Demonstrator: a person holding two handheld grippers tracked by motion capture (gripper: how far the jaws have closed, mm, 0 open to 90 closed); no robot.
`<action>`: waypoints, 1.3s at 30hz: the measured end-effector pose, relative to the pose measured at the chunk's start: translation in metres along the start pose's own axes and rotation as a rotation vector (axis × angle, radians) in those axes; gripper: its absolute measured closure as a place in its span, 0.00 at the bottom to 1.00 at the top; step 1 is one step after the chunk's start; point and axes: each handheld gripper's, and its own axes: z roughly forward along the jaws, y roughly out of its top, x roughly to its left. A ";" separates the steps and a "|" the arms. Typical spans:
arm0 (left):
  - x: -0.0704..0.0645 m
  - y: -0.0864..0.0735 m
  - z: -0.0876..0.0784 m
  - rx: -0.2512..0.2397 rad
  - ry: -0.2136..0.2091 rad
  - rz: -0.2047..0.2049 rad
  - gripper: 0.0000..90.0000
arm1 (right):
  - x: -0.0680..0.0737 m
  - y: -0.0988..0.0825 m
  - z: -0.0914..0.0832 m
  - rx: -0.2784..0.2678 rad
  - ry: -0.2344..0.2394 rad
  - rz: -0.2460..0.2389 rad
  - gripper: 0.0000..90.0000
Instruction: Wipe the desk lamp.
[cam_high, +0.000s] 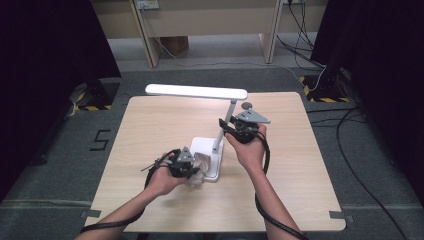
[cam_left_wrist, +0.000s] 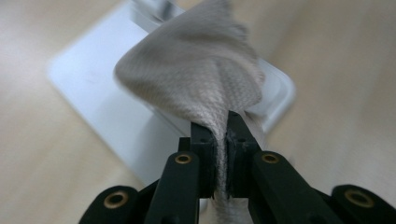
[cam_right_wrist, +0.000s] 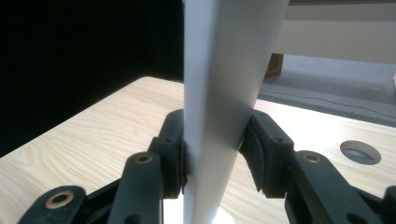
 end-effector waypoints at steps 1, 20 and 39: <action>0.007 0.004 0.002 -0.010 0.030 -0.009 0.93 | 0.000 0.000 0.000 -0.001 0.000 0.000 0.67; 0.057 0.031 0.066 -0.009 0.152 -0.073 0.92 | 0.001 -0.001 0.000 -0.008 -0.001 0.005 0.67; 0.011 -0.002 0.027 0.015 0.068 0.016 0.92 | 0.003 -0.001 0.000 0.000 -0.003 0.007 0.68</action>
